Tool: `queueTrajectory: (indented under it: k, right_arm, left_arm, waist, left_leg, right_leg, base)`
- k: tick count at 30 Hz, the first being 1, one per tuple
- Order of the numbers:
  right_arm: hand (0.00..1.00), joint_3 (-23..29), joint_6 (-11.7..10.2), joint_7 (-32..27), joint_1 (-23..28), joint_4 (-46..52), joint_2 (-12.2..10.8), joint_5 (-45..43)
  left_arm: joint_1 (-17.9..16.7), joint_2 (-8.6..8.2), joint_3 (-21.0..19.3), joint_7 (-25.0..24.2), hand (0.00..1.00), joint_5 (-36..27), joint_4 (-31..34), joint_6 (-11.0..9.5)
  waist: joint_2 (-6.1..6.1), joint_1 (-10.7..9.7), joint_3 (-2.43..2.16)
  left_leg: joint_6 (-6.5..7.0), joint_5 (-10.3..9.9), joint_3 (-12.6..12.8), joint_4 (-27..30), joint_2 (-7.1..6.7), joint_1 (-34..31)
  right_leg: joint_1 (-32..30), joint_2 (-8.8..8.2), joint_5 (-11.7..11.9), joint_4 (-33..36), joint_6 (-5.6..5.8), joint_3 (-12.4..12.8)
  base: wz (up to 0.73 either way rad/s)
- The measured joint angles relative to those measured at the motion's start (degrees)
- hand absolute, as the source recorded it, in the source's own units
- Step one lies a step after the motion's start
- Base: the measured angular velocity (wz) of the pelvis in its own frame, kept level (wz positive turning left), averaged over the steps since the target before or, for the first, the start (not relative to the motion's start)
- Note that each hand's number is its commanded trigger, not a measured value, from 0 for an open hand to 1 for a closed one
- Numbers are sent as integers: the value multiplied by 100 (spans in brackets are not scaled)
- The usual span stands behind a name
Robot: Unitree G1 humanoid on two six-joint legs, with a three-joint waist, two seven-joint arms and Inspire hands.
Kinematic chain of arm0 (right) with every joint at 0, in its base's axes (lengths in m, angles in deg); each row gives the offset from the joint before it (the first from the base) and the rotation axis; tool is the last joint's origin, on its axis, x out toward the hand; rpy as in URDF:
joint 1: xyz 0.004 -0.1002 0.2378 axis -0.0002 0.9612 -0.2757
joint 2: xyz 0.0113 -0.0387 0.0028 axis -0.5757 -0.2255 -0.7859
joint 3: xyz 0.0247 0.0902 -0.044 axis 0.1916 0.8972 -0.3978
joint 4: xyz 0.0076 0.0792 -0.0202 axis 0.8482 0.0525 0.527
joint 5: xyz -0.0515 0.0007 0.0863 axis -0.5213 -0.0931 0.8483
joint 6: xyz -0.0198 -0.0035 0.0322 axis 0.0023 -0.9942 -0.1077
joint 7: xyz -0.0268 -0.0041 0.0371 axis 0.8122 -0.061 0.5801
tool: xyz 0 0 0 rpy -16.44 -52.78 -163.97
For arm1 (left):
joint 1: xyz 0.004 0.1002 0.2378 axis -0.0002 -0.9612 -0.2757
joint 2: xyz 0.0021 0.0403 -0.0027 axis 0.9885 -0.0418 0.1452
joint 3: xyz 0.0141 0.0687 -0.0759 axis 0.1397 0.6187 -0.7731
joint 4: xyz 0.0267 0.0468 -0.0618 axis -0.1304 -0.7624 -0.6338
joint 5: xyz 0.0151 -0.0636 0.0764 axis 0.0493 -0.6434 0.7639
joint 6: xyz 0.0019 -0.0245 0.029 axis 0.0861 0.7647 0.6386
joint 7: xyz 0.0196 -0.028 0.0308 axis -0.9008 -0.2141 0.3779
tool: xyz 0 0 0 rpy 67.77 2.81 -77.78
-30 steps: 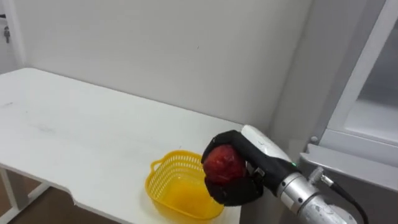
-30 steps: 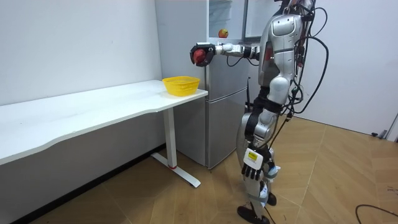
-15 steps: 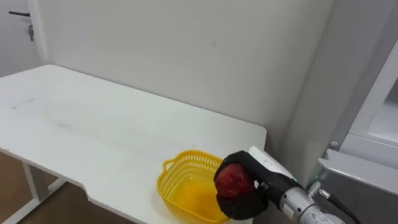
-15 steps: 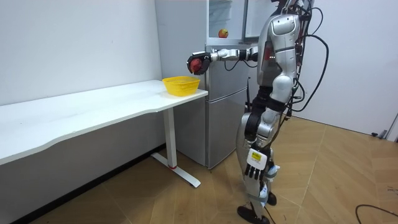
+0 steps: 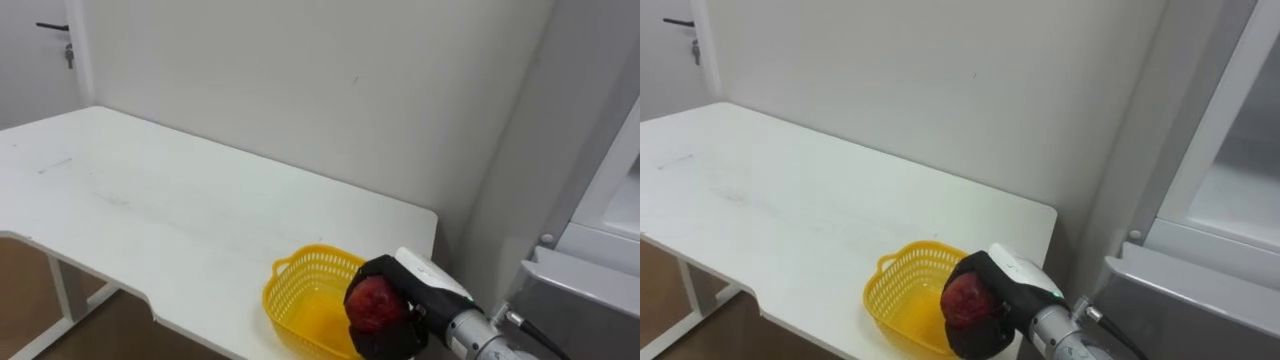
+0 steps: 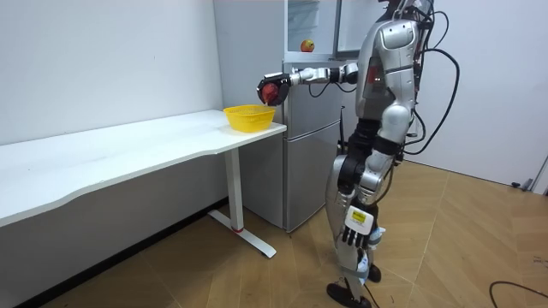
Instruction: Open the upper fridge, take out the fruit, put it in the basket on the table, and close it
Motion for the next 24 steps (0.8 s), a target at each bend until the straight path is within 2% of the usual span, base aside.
queueTrajectory:
  k: [12, 20, 24]
  right_arm:
    - [100, 9, 35, -118, -316, 8, 3, -8]
    - [100, 10, 35, -118, -403, 15, 3, -139]
    - [100, 10, 35, -118, -403, 14, 34, -133]
  left_arm:
    - [-39, 2, -37, -2, 0, 2, 76, 126]
    - [-65, 3, -66, 1, 0, 2, 44, 124]
    - [-71, 14, -83, -3, 0, 1, 54, 124]
  waist:
    - [-12, 10, 1]
    - [-109, 22, -64]
    - [-147, 22, -40]
  left_leg:
    - [10, -1, 1, 95, -16, -132]
    - [12, 3, -21, 99, -25, -123]
    - [12, 3, -70, 108, -29, -133]
  right_leg:
    - [-46, -8, -14, 18, 22, -12]
    - [-38, 7, -14, 33, 21, -12]
    - [-29, 6, -14, 19, 21, -33]
  base:
    - [0]
    - [0]
    - [6]
